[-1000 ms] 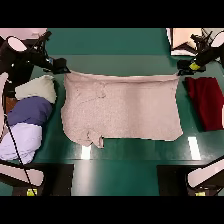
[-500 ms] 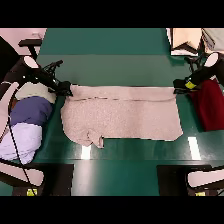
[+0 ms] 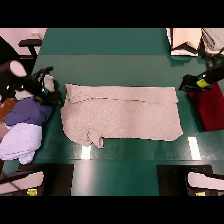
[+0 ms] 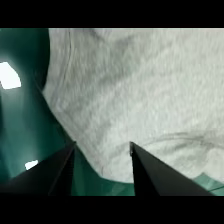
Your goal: Fold the shirts.
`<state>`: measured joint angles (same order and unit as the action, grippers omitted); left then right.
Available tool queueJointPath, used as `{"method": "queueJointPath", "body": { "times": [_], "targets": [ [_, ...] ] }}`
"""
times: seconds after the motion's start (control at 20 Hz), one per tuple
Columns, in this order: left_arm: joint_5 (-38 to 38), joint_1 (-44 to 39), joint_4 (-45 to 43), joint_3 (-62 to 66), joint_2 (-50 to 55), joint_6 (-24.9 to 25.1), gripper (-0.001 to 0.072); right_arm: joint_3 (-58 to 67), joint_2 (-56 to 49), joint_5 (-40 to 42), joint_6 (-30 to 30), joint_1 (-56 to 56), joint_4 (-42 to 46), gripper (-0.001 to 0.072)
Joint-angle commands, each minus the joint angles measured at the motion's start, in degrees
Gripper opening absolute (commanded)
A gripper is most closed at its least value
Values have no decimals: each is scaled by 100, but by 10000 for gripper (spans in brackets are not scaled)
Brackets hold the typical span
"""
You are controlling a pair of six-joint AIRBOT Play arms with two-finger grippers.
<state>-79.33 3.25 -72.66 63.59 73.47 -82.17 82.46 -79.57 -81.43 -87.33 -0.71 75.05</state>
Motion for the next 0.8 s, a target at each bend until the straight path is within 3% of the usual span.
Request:
{"method": "queueJointPath", "body": {
  "times": [0.0, 0.3, 0.55, 0.75],
  "targets": [
    [118, 0, 20, -1696, -1381, -365, 398, -13, 649, -11, -2, -42, -52, 387],
    [970, 0, 892, -3432, -2063, -485, 398, -13, 938, 31, -2, -304, -251, 387],
    [1923, 0, 1655, -3832, -2061, -289, 397, -13, 938, 35, -4, -494, -275, 387],
    [2129, 0, 1676, -3891, -2061, -289, 394, -13, 938, 13, -4, -527, -354, 387]
  ]
}}
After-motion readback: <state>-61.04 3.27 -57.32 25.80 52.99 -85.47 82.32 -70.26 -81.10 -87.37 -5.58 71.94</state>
